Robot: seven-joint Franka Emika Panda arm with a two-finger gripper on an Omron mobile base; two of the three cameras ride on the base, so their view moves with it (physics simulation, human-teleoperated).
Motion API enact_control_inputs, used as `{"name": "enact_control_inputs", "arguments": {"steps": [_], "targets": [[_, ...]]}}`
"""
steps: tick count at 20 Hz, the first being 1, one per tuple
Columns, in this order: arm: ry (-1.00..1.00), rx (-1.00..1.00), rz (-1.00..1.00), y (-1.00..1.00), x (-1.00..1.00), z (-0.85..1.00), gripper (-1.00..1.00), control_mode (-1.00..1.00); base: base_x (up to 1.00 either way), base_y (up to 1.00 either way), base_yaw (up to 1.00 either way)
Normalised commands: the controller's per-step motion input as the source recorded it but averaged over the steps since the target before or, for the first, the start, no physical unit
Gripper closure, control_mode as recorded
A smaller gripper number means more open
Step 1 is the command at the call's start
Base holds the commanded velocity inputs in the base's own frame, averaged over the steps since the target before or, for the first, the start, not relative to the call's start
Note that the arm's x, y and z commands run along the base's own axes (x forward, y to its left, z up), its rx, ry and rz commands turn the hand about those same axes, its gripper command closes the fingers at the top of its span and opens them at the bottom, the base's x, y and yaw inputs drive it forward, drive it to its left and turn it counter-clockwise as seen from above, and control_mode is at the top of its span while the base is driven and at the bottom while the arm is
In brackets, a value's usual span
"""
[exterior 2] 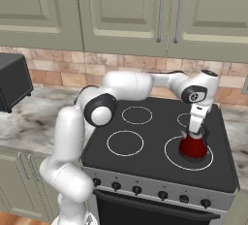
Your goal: The kettle is done boiling. Turn off the stove, then wait for 300 timesteps before moving the kettle to the dining table.
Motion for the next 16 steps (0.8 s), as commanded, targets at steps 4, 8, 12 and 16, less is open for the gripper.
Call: {"name": "enact_control_inputs", "arguments": {"steps": [4,8,12,16], "targets": [[0.0,0.0,0.0,0.0,-0.09,0.25,1.0,-1.0,0.0,0.0,0.0],[0.0,0.0,0.0,0.0,-0.14,0.34,1.0,-1.0,0.0,0.0,0.0],[0.0,0.0,0.0,0.0,-0.24,0.22,1.0,-1.0,0.0,0.0,0.0],[0.0,0.0,0.0,0.0,-0.4,0.11,1.0,-1.0,0.0,0.0,0.0]]}}
